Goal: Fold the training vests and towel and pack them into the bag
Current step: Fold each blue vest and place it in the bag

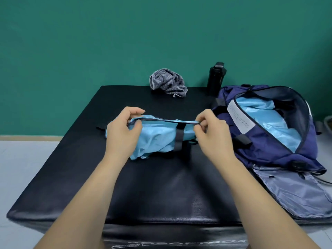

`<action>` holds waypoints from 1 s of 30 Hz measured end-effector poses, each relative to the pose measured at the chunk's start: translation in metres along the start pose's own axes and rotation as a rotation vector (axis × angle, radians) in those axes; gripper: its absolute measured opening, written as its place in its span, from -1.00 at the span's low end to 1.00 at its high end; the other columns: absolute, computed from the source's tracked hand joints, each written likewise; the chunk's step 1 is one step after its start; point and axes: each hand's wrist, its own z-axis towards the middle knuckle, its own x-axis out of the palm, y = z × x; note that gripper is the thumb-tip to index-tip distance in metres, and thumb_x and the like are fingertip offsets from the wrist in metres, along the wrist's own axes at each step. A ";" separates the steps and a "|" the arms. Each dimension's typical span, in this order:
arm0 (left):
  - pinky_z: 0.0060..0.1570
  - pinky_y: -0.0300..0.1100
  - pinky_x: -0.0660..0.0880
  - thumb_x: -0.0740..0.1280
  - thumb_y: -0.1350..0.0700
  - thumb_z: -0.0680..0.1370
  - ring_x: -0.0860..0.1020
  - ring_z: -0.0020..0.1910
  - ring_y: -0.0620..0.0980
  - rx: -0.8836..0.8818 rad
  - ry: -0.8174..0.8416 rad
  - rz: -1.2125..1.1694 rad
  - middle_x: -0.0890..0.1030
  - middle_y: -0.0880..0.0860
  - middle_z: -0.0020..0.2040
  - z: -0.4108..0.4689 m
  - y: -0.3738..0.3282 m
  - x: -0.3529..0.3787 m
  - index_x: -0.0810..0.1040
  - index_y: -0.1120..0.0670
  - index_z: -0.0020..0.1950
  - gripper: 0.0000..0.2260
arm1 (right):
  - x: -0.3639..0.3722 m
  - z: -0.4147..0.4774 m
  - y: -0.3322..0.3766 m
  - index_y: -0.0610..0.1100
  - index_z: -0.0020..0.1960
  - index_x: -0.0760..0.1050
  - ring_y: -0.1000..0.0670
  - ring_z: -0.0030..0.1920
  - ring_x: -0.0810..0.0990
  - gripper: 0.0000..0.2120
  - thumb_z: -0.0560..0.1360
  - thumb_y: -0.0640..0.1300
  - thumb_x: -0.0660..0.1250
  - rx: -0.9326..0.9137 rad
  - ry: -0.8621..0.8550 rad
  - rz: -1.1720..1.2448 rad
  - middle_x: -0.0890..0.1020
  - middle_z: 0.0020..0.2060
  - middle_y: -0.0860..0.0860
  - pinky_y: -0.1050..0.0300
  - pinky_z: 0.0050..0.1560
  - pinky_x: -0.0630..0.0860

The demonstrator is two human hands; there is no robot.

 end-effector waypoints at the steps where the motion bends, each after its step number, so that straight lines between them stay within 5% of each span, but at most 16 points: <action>1: 0.07 -0.34 0.51 0.33 0.32 0.59 0.63 0.03 -0.22 -0.004 -0.012 0.026 0.71 -0.19 0.06 0.001 0.003 -0.001 0.66 -0.12 0.14 -0.66 | -0.003 0.002 -0.003 0.01 -0.05 0.43 -0.04 -0.27 0.54 -0.83 0.50 -0.23 0.36 0.042 -0.031 0.008 0.55 -0.37 0.06 -0.10 -0.12 0.52; 4: -0.03 -0.24 0.52 0.36 0.25 0.61 0.59 -0.12 -0.17 -0.032 -0.038 0.070 0.70 -0.20 0.05 0.009 0.014 -0.004 0.66 -0.16 0.14 -0.70 | -0.005 0.008 -0.013 0.04 -0.06 0.46 0.00 -0.24 0.52 -0.84 0.51 -0.22 0.35 0.130 -0.057 0.046 0.55 -0.30 0.04 -0.09 -0.09 0.53; 8: 0.12 -0.10 0.62 0.43 0.18 0.62 0.65 -0.06 -0.09 -0.114 -0.066 -0.012 0.72 -0.14 0.04 0.018 0.022 -0.008 0.67 -0.16 0.14 -0.77 | -0.001 0.016 -0.025 0.07 0.00 0.52 0.05 -0.06 0.54 -0.78 0.48 -0.23 0.38 0.143 0.007 -0.009 0.55 -0.10 0.09 -0.07 0.08 0.55; 12: 0.16 -0.06 0.63 0.46 0.19 0.61 0.67 -0.01 -0.06 -0.123 -0.031 -0.062 0.72 -0.12 0.03 0.019 0.017 0.003 0.70 -0.13 0.11 -0.79 | 0.005 0.008 -0.011 0.17 0.39 0.47 0.05 0.35 0.45 -0.41 0.41 -0.16 0.44 0.042 0.265 -0.021 0.45 0.30 0.17 -0.19 0.46 0.36; 15: 0.14 -0.03 0.62 0.45 0.26 0.60 0.67 0.00 -0.06 -0.059 0.078 -0.085 0.73 -0.12 0.03 0.010 0.006 0.023 0.70 -0.07 0.08 -0.79 | 0.020 -0.005 0.021 0.21 0.57 0.30 0.14 0.45 0.37 -0.26 0.46 0.01 0.51 -0.034 0.397 0.112 0.43 0.42 0.24 0.00 0.54 0.28; 18: 0.09 -0.11 0.57 0.45 0.24 0.60 0.67 0.02 -0.09 0.008 0.216 -0.109 0.73 -0.14 0.07 -0.006 -0.005 0.041 0.66 -0.13 0.12 -0.74 | 0.031 -0.008 0.041 0.20 0.42 0.43 0.21 0.31 0.53 -0.51 0.55 0.00 0.50 0.041 0.438 0.298 0.62 0.25 0.23 0.26 0.28 0.45; 20: 0.07 -0.27 0.47 0.49 0.15 0.60 0.64 0.10 -0.07 0.049 0.247 -0.085 0.70 -0.15 0.08 -0.010 -0.006 0.045 0.61 -0.16 0.24 -0.72 | 0.030 -0.002 0.043 0.12 0.19 0.56 0.16 0.13 0.64 -0.75 0.58 -0.15 0.43 0.060 0.362 0.346 0.70 0.04 0.17 0.18 0.11 0.54; 24: 0.05 -0.35 0.43 0.61 -0.06 0.49 0.59 0.10 -0.09 -0.019 0.326 -0.013 0.62 -0.13 0.08 -0.005 0.008 0.034 0.47 -0.26 0.34 -0.50 | 0.017 0.014 0.033 0.02 -0.04 0.60 0.09 -0.14 0.60 -0.89 0.56 -0.16 0.48 0.062 0.236 0.391 0.67 -0.19 0.10 0.13 -0.05 0.54; 30: -0.04 -0.18 0.55 0.57 -0.03 0.54 0.62 -0.11 -0.17 -0.084 0.422 0.291 0.69 -0.16 -0.09 0.011 0.039 0.020 0.65 -0.18 0.00 -0.87 | -0.015 0.029 0.010 -0.02 -0.01 0.59 0.15 -0.21 0.52 -0.93 0.61 -0.14 0.46 0.122 0.079 0.436 0.65 -0.24 0.11 0.21 -0.14 0.44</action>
